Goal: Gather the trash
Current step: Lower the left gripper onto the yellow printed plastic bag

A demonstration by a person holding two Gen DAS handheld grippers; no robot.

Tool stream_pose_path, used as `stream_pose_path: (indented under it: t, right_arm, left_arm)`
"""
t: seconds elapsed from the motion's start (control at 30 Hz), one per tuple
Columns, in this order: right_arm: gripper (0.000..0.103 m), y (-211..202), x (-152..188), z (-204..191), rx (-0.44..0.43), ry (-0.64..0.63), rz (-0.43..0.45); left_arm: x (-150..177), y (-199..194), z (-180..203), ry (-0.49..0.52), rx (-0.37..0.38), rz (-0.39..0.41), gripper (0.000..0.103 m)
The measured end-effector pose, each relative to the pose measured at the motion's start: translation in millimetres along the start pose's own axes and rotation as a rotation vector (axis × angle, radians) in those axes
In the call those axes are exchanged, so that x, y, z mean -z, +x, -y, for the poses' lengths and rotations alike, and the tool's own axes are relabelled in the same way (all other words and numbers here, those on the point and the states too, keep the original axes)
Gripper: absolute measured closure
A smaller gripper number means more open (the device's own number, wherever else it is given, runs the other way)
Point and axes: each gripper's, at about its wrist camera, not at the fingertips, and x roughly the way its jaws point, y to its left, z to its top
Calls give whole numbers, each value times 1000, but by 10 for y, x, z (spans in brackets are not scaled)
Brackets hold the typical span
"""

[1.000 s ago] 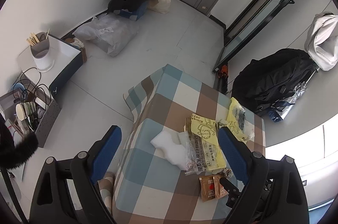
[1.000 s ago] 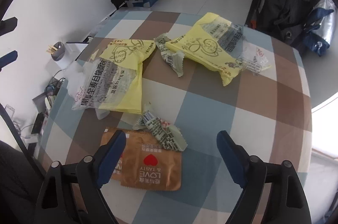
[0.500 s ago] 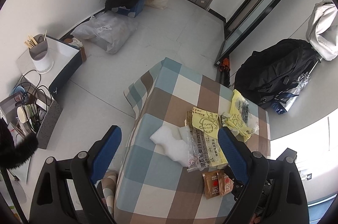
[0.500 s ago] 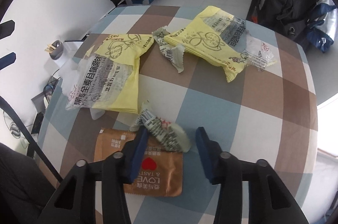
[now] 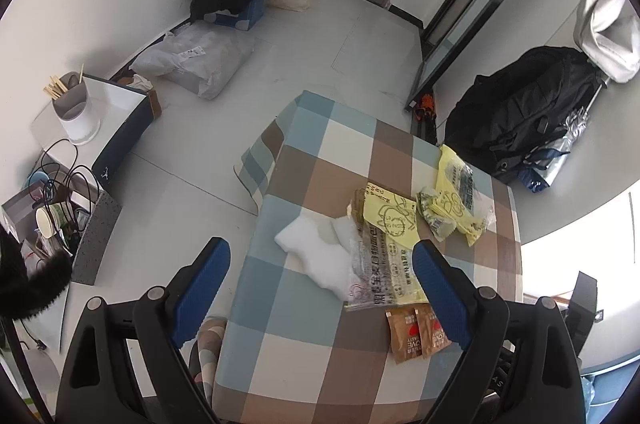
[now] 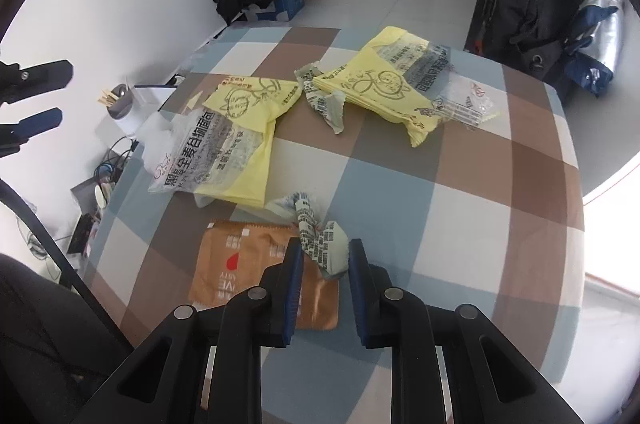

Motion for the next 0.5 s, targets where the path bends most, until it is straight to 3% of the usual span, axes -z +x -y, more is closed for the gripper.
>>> stream_pose_path:
  t: [0.23, 0.5]
  right_arm:
    - [91, -152, 83, 40, -12, 7, 19]
    - [92, -190, 130, 195, -68, 40, 20]
  left_arm:
    - [65, 138, 170, 48, 2, -26, 12]
    - [78, 487, 463, 124, -38, -85, 12]
